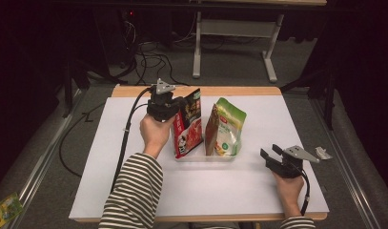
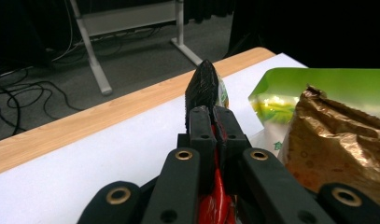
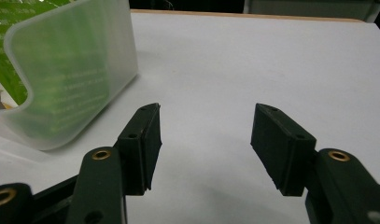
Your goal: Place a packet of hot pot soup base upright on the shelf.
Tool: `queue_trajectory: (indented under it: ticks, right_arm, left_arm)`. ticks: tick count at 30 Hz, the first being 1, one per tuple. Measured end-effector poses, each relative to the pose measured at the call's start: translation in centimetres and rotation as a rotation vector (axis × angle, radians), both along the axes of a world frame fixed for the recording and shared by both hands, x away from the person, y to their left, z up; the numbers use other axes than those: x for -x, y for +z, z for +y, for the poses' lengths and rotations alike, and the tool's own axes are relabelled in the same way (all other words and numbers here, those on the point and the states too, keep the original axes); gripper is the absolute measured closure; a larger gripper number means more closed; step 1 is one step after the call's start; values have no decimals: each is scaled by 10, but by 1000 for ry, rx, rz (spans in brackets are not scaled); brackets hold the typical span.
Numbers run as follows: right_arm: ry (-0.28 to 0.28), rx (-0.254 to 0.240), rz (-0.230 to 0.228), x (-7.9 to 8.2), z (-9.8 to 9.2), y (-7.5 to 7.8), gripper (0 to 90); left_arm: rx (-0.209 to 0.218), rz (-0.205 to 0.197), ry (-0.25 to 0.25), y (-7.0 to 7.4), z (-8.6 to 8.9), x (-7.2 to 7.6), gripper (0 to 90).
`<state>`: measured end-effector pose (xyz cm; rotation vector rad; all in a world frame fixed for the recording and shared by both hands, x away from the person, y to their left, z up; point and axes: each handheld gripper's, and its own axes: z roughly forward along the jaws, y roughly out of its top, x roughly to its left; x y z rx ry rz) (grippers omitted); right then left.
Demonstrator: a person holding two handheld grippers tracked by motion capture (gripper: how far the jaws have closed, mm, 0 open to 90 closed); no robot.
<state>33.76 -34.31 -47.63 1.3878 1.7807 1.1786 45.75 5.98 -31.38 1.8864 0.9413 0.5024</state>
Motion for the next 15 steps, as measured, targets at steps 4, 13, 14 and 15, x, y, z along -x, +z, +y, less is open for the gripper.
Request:
queue_trajectory:
  ticks: [4,13,14,15]
  right_arm:
    - [1,-2,-1,0,0,0,427]
    - [7,10,-4,-1,0,0,421]
    - [7,12,-2,-1,0,0,422]
    - [7,13,-2,-1,0,0,421]
  left_arm:
    - [-10,-3,-16,-1,1,3,866]
    - [-17,3,-29,-9,7,13,860]
    - [-17,5,-29,-9,7,13,858]
    - [-18,6,-30,-8,7,14,854]
